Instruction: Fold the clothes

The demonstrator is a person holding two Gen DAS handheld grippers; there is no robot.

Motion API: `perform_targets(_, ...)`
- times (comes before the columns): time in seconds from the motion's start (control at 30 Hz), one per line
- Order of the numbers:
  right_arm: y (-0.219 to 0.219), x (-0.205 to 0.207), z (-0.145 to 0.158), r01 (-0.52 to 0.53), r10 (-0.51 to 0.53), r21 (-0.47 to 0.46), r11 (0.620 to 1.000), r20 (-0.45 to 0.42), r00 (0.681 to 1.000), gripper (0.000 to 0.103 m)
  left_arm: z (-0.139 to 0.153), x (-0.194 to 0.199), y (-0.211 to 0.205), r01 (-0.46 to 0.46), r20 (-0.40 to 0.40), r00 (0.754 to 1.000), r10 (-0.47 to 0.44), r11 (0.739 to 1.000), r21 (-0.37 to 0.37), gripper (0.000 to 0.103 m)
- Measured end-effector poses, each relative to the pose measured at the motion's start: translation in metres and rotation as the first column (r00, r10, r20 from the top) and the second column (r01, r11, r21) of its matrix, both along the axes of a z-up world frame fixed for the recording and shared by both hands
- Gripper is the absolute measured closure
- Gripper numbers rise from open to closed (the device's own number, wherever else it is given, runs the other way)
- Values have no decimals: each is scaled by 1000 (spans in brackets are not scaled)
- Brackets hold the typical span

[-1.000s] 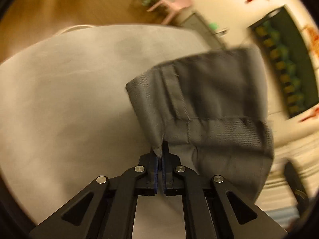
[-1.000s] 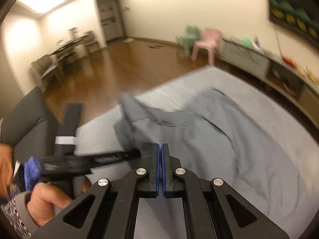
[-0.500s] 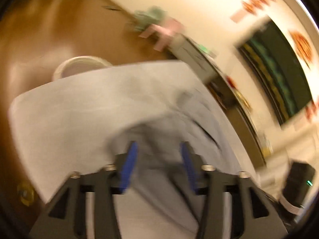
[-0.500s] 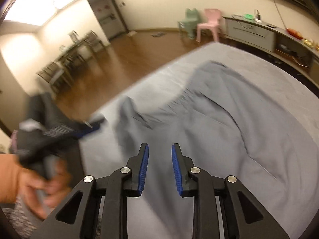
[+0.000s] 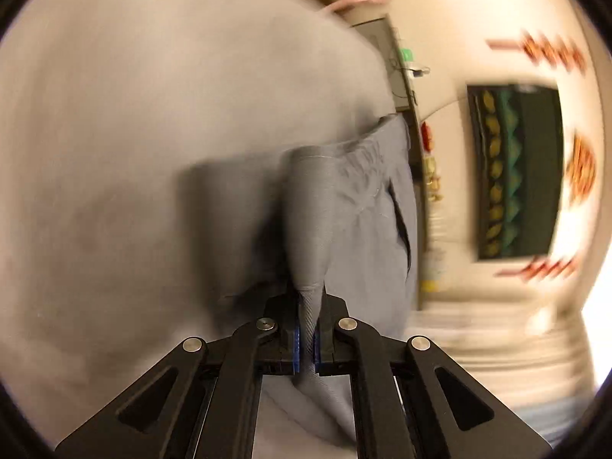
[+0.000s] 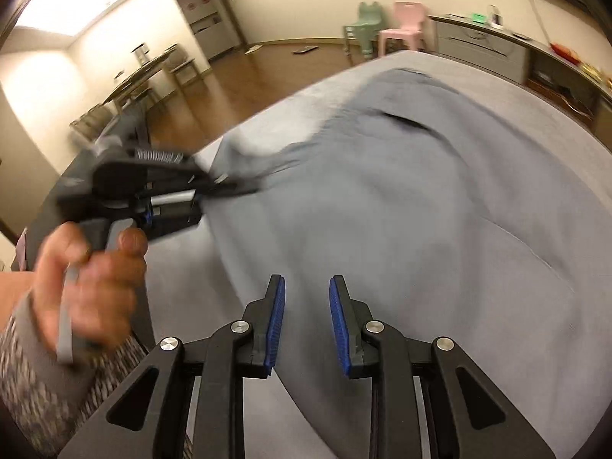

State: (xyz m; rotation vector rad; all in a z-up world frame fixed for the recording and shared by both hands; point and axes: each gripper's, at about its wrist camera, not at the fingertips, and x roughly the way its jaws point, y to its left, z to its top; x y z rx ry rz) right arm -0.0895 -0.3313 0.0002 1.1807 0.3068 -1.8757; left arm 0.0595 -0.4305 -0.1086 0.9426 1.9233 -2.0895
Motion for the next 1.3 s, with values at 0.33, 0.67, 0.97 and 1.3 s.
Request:
perform_targets(0.33, 194, -25, 1, 284, -286, 94, 954, 16, 958, 74, 64, 10, 34, 11, 174, 982, 74, 898, -440, 67)
perform_targets(0.67, 436, -31, 2, 744, -750, 119, 657, 4, 661, 57, 52, 0, 8, 11, 258, 958, 125, 883, -469, 92)
perform_targets(0.97, 606, -5, -4, 963, -955, 5, 271, 124, 268, 57, 44, 39, -16, -214, 116, 961, 252, 939, -271, 78)
perform_targets(1.3, 642, -9, -11, 973, -965, -9, 229, 127, 228, 57, 103, 44, 14, -177, 95, 950, 299, 761, -625, 54)
